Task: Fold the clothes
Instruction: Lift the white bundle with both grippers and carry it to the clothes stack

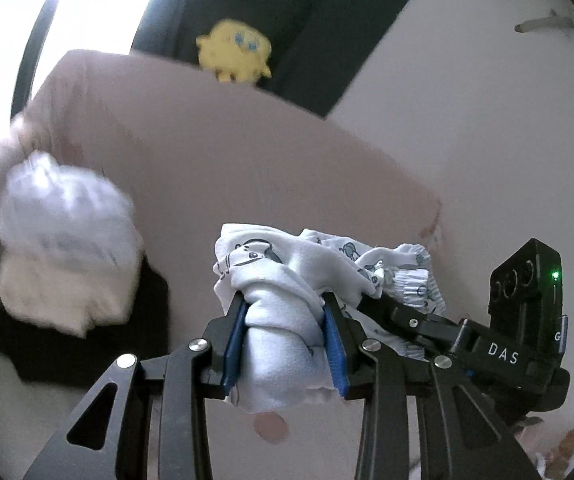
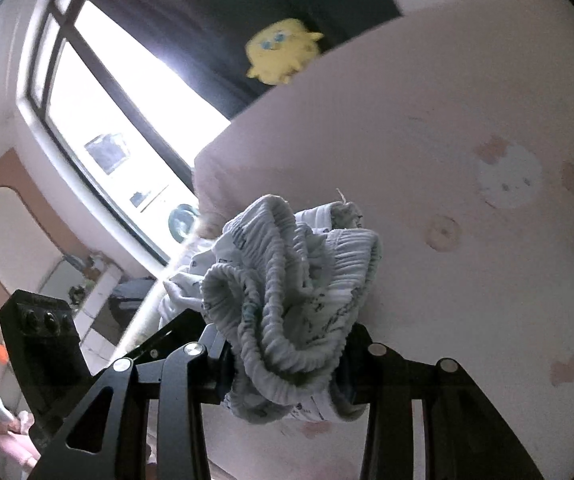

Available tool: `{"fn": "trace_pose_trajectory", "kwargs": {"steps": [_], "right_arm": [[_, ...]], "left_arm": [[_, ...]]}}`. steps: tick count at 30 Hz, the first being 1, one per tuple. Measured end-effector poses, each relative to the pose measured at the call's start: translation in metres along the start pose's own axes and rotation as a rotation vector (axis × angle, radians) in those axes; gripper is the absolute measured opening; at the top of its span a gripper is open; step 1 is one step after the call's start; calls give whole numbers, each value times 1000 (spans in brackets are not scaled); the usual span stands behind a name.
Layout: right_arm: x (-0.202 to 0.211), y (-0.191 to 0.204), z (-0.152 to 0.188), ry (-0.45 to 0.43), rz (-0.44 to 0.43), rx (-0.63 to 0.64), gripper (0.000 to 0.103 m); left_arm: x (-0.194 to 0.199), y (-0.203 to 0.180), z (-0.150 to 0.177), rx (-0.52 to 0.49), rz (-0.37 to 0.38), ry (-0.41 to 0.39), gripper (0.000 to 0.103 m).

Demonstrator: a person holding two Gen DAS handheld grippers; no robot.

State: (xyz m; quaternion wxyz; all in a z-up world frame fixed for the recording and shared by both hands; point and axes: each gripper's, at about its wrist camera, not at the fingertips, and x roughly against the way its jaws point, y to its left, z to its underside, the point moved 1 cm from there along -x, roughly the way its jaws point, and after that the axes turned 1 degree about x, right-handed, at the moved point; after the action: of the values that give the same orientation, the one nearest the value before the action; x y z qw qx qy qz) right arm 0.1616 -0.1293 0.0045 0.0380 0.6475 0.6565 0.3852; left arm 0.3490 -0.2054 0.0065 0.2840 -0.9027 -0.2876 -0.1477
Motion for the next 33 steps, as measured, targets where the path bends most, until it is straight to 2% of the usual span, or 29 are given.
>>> {"fn": "trace_pose_trajectory", "kwargs": {"steps": [4,7,15,22,29,33], "right_arm": [[-36,25,-34,4,-47,23,39],[-66,37,-55,15,-78,34,39],[-152,68,-86,80,-159,78,39],[-203,87,-83,123,-199,70,40],[-242,79,-76,175,-212,33,40],[-258,69,-67,237,-169,17,41]], "left_arm": [[1,21,-43,-9,-30,-41,32],[0,48,-71,22,-50,-60,32],[12,111,-111,23,-147,-111,32],[10,160,-120,86,-186,-102,32],[-5,184,-121,100,-219,-71,32],[-24,200,-110,127,-266,16,35]]}}
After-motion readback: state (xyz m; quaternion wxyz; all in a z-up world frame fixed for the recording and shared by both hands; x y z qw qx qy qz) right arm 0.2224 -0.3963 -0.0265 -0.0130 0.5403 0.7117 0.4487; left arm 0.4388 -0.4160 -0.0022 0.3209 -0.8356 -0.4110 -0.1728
